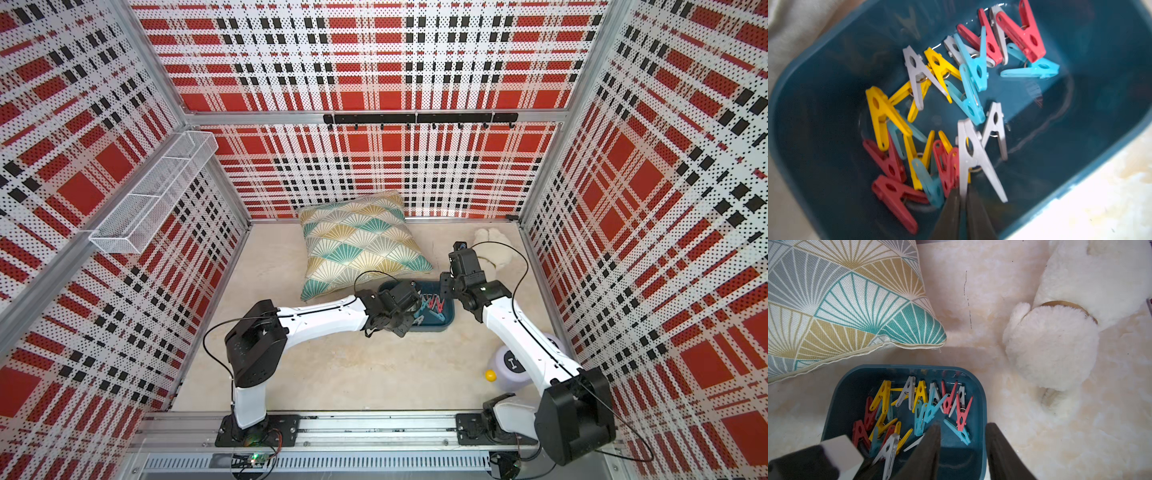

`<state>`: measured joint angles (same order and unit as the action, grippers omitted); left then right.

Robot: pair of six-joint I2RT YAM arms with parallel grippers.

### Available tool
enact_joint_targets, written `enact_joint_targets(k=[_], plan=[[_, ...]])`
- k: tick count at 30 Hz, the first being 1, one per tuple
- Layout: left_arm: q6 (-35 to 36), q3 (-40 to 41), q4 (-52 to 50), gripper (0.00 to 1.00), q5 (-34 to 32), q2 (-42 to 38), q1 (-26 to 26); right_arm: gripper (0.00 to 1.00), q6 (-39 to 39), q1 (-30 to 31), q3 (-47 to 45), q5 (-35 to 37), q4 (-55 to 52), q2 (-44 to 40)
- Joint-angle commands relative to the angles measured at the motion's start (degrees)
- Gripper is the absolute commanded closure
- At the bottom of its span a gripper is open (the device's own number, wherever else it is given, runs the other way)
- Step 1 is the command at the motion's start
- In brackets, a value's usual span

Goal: Put the clothespins into the storage box
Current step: Place the clothespin in the storage box, then adjust the storage box at the center of the board.

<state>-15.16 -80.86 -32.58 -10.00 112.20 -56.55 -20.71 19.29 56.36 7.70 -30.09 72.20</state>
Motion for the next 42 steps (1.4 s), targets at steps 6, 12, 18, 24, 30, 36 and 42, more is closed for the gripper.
enact_joint_targets(k=[6,12,18,24,30,36,42], plan=[[1.25,-2.45,-1.02,0.84,2.63,1.43,0.91,0.57,-0.42,-0.13,-0.20,-0.98,0.53,-0.27],[1.19,-5.83,-2.93,0.84,1.25,-1.43,1.90,0.57,-0.34,-0.13,-0.55,-2.11,0.70,-0.96],[-3.62,-3.24,1.47,0.82,2.08,-10.90,6.41,0.56,0.01,-0.13,-2.04,-3.92,0.11,-2.02],[-12.74,9.83,9.37,0.80,2.08,-24.11,12.86,0.55,-0.45,-0.13,-5.11,-2.24,-0.63,-2.24],[-14.80,19.63,10.08,0.78,-0.47,-34.26,16.13,0.55,-0.75,-0.17,-8.29,1.21,0.26,0.27],[-15.16,23.52,10.43,0.78,-0.38,-37.10,18.05,0.55,-2.05,-0.27,-9.94,2.36,2.69,2.94],[-15.93,25.62,11.37,0.78,-2.44,-38.66,19.09,0.57,-1.81,-0.23,-10.34,2.50,3.64,4.61]])
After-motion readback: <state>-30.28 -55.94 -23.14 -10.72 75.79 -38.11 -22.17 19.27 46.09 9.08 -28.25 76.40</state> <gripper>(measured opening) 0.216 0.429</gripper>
